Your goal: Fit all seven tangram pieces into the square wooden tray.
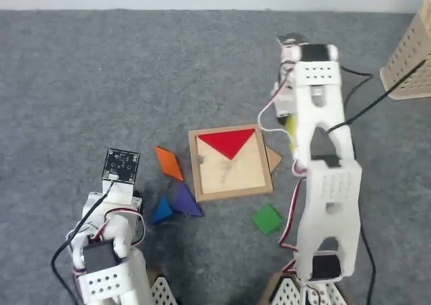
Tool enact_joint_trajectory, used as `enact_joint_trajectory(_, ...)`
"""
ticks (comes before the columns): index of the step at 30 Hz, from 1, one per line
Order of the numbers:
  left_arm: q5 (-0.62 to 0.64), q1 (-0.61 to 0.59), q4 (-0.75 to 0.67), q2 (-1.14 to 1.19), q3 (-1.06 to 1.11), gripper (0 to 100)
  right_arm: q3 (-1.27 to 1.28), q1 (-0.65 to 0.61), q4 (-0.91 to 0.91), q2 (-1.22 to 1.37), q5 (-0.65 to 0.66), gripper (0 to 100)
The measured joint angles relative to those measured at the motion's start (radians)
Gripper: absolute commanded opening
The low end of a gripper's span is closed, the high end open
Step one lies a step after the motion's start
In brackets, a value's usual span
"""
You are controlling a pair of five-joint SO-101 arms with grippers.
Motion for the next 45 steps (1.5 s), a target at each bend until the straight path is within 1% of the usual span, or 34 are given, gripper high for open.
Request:
enact_joint_trajectory(3, 0.0, 0.0, 0.0, 0.0, 0.0, 15, 0.112, -0.097, -0.011, -0.114, -0.063, 0.6)
enact_joint_trajectory(5, 0.0, 0.0, 0.0, 0.0, 0.0, 15, 0.155, -0.175, -0.028, -0.143, -0.118, 0.6)
enact_joint_trajectory(9, 0.0, 0.0, 0.0, 0.0, 0.0, 15, 0.17, -0.328, -0.104, -0.143, -0.221, 0.6)
enact_joint_trajectory(11, 0.0, 0.0, 0.0, 0.0, 0.0, 15, 0.17, -0.399, -0.144, -0.132, -0.249, 0.6)
enact_joint_trajectory(15, 0.0, 0.0, 0.0, 0.0, 0.0, 15, 0.172, -0.488, -0.207, -0.074, -0.295, 0.6)
enact_joint_trajectory(21, 0.0, 0.0, 0.0, 0.0, 0.0, 15, 0.172, -0.503, -0.222, -0.034, -0.353, 0.6)
enact_joint_trajectory(26, 0.0, 0.0, 0.0, 0.0, 0.0, 15, 0.178, -0.531, -0.222, -0.034, -0.367, 0.6)
enact_joint_trajectory(29, 0.0, 0.0, 0.0, 0.0, 0.0, 15, 0.244, -0.546, -0.256, -0.034, -0.367, 0.6)
enact_joint_trajectory(33, 0.0, 0.0, 0.0, 0.0, 0.0, 15, 0.407, -0.549, -0.358, -0.107, -0.367, 0.6)
enact_joint_trajectory(40, 0.0, 0.0, 0.0, 0.0, 0.0, 15, 0.792, -0.551, -0.643, -0.427, -0.367, 0.6)
enact_joint_trajectory(45, 0.0, 0.0, 0.0, 0.0, 0.0, 15, 0.853, -0.552, -0.738, -0.457, -0.37, 0.6)
